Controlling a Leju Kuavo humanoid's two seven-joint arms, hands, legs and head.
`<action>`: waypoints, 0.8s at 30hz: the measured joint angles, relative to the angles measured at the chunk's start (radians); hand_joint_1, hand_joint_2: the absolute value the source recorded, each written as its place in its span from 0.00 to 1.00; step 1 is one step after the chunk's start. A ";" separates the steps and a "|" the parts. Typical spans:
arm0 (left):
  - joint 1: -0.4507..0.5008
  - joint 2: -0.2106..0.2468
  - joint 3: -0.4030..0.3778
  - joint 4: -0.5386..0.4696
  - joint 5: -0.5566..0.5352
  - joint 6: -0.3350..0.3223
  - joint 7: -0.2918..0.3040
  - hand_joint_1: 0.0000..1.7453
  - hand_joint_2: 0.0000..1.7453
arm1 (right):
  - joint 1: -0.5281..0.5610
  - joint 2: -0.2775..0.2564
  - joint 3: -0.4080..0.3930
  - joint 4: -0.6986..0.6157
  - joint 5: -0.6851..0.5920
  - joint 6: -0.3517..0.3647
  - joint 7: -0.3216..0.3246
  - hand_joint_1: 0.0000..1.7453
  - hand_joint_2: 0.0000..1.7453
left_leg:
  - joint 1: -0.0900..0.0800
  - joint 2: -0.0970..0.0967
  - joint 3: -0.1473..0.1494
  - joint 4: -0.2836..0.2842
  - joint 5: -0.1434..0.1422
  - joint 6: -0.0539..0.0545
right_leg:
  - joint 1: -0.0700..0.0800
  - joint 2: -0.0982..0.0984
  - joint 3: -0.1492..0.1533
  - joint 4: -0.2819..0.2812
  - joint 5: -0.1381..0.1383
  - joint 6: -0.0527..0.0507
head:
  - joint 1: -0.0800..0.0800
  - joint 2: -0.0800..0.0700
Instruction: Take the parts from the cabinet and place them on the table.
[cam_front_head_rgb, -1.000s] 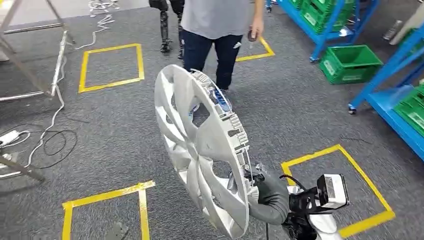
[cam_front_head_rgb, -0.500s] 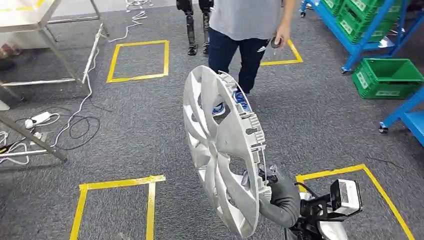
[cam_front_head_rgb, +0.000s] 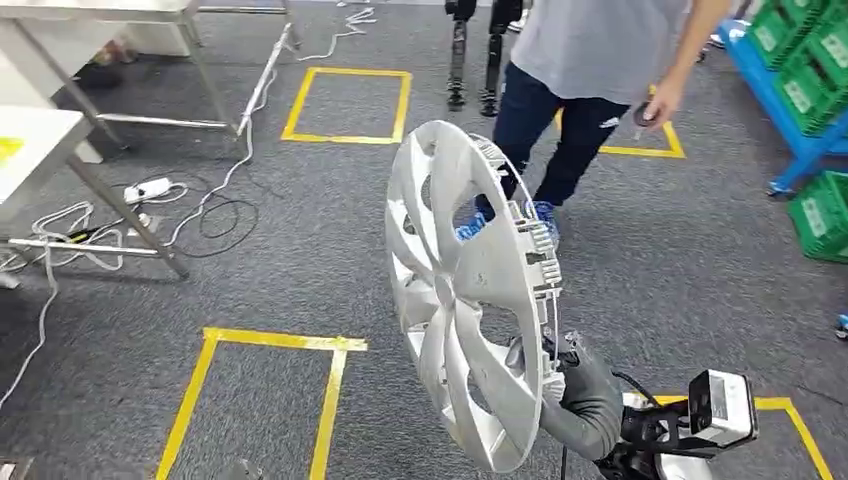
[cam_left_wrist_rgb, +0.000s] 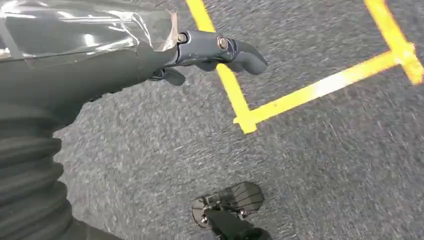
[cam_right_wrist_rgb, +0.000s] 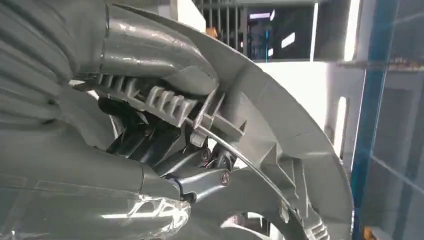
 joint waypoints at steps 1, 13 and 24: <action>0.000 -0.001 0.000 0.000 0.000 0.000 0.000 0.00 1.00 | 0.002 0.000 -0.004 -0.002 0.000 0.000 0.000 1.00 1.00 | 0.001 -0.017 0.000 0.003 -0.002 -0.003 | -0.004 0.004 0.031 -0.075 0.037 0.013 | 0.000 0.000; 0.004 -0.013 0.035 -0.004 -0.008 -0.011 -0.005 0.00 1.00 | 0.012 0.011 -0.038 -0.014 -0.006 0.003 0.008 1.00 1.00 | 0.000 0.073 -0.167 0.333 -0.160 -0.045 | 0.007 -0.012 0.119 -0.243 0.099 -0.031 | -0.006 0.000; 0.000 -0.009 0.067 -0.012 -0.022 -0.014 -0.012 0.00 1.00 | 0.016 0.043 -0.043 -0.022 -0.003 -0.004 0.040 1.00 1.00 | -0.046 0.096 0.016 -0.016 0.002 0.045 | 0.036 -0.111 0.144 -0.263 0.083 -0.035 | -0.003 0.000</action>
